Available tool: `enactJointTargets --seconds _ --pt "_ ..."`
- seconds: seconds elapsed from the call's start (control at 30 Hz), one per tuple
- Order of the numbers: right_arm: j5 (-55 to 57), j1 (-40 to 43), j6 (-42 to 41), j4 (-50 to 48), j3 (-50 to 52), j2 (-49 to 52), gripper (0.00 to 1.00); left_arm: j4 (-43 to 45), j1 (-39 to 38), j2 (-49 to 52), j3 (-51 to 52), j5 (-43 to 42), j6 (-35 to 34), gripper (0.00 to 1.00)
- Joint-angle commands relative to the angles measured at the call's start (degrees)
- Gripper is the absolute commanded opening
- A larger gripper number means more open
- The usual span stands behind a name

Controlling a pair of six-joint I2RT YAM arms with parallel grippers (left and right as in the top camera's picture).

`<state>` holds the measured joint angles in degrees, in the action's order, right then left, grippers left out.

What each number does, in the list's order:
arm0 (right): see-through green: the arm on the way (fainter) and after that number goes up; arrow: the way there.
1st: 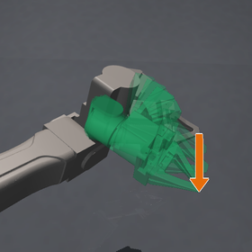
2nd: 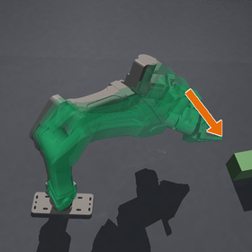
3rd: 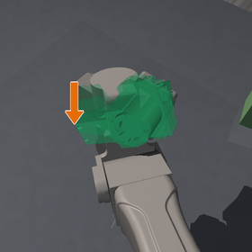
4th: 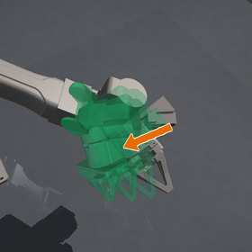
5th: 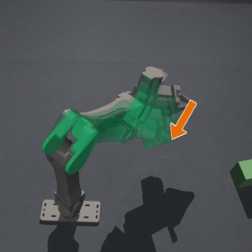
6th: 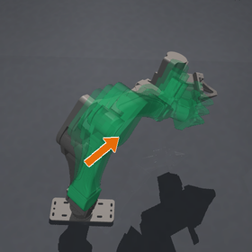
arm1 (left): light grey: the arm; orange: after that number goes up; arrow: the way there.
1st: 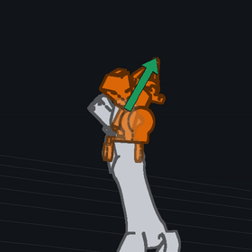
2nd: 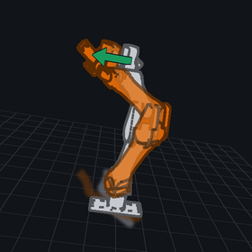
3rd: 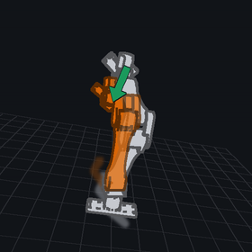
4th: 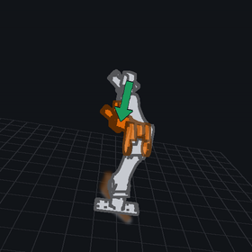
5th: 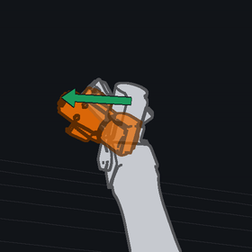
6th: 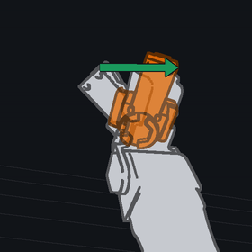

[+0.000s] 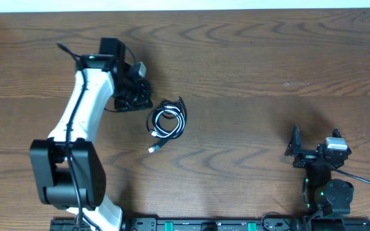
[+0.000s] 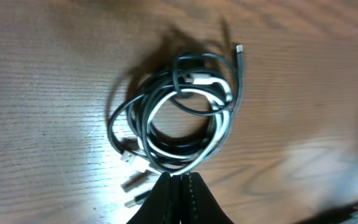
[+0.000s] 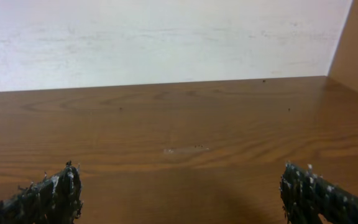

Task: Untangle cables
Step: 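Open the left gripper and move it over the black-white cable bundle, then lower the left gripper and grasp the cable bundle at its center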

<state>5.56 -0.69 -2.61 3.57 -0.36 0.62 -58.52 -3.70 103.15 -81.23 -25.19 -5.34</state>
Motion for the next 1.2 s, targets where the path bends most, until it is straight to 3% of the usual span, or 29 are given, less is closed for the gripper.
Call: enactJointTargets --seconds 0.0,0.6,0.8,1.17 --pt "-0.1 -0.5 -0.8 0.2 0.1 -0.3 0.99 0.5 -2.2 2.1 0.5 7.7 -4.2 0.08" --pt "-0.1 -0.5 -0.8 0.2 0.1 -0.3 0.99 6.3 -5.9 10.1 0.5 8.3 -8.3 0.11" --pt "-0.1 -0.5 -0.8 0.2 0.1 -0.3 0.99 7.0 -5.9 10.9 0.5 15.5 -10.1 0.11" --pt "-0.1 -0.5 -0.8 0.2 0.1 -0.3 0.99 4.9 -7.3 2.7 -0.8 11.7 -10.8 0.12"
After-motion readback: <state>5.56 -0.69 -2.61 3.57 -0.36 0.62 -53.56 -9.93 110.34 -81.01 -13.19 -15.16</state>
